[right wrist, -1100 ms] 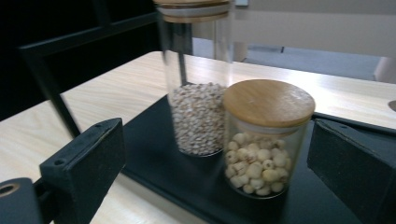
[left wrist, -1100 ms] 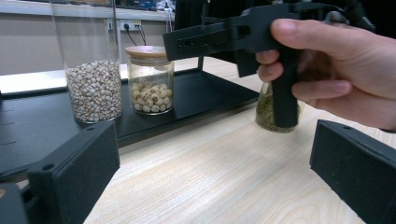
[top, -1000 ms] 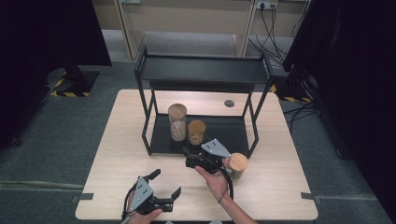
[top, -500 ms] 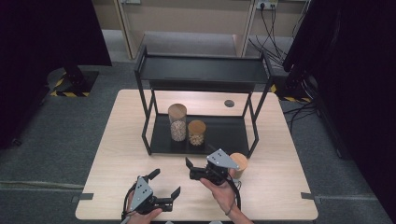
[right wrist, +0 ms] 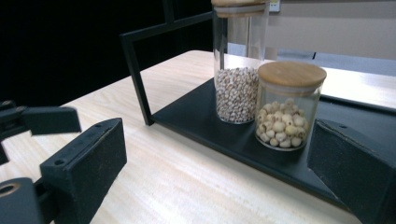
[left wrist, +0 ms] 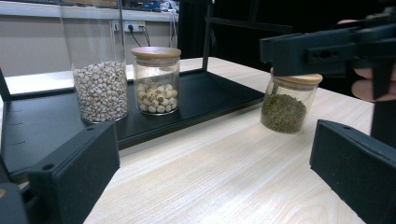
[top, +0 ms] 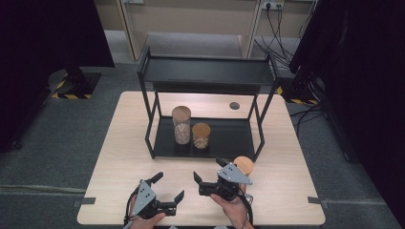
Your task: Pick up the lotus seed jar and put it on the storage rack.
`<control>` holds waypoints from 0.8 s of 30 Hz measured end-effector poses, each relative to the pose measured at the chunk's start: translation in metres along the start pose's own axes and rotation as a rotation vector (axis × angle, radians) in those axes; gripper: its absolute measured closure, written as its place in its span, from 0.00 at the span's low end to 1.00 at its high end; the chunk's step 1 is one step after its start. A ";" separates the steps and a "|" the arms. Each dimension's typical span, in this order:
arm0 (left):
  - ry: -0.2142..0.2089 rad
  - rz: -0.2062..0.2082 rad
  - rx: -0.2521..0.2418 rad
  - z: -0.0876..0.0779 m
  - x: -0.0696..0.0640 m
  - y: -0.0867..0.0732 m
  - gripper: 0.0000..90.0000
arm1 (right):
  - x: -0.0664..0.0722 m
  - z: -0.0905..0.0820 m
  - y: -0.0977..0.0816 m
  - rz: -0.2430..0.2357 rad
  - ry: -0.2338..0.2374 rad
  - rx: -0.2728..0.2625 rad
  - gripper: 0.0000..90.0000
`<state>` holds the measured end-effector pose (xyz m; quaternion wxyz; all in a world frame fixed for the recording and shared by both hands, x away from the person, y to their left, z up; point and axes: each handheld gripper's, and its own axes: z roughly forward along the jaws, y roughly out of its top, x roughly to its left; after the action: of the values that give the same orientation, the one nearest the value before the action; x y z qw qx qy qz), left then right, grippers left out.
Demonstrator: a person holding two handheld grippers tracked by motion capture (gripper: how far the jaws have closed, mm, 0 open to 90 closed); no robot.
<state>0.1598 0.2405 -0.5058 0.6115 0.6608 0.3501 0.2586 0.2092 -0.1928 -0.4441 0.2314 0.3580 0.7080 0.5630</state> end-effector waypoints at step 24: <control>0.008 0.002 -0.006 -0.001 0.000 0.000 0.01 | 0.008 -0.018 -0.019 0.003 0.051 0.031 0.05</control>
<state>0.1589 0.2412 -0.5057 0.6119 0.6582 0.3511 0.2629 0.1865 -0.1999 -0.4572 0.2069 0.3482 0.7219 0.5611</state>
